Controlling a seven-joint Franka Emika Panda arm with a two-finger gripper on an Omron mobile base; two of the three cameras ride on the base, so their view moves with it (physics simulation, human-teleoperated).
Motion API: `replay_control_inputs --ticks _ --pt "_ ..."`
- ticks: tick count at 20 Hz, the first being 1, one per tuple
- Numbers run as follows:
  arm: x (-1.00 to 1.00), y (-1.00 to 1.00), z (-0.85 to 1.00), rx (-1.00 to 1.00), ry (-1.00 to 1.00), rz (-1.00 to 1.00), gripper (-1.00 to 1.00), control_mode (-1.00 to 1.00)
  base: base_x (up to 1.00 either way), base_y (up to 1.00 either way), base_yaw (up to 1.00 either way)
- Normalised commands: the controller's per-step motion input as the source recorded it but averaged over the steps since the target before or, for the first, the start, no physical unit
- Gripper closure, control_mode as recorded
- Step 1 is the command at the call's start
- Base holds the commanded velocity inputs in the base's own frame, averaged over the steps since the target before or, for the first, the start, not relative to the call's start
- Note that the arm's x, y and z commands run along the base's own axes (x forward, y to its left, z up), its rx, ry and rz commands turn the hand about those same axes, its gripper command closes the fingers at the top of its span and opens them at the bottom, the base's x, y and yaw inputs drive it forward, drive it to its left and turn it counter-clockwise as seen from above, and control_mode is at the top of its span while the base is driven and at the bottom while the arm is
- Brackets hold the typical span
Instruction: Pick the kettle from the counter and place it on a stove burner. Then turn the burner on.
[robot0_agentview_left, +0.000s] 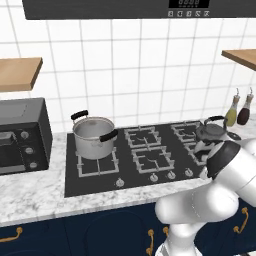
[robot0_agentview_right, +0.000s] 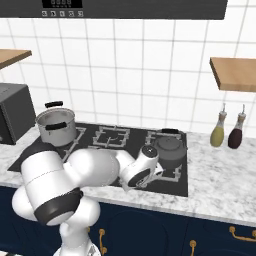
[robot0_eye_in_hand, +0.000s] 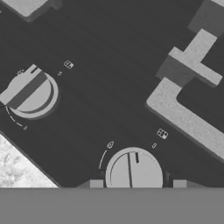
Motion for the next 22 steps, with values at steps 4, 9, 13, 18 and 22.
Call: replay_control_inputs --ticks 4,9,13,18,22 --pt "0.00 0.03 0.17 0.00 -0.02 0.18 1.00 -1.00 0.00 0.00 0.00" --pt "0.00 0.08 0.23 -0.01 0.00 0.13 1.00 -1.00 0.00 0.00 0.00" --pt "0.00 0.09 0.24 -0.01 0.00 0.12 1.00 -1.00 0.00 0.00 0.00" --pt "0.00 0.04 0.33 -0.01 -0.01 0.11 -1.00 -1.00 0.00 0.00 0.00" --pt "0.00 0.09 0.35 -0.02 -0.02 0.12 -1.00 -1.00 0.00 0.00 0.00"
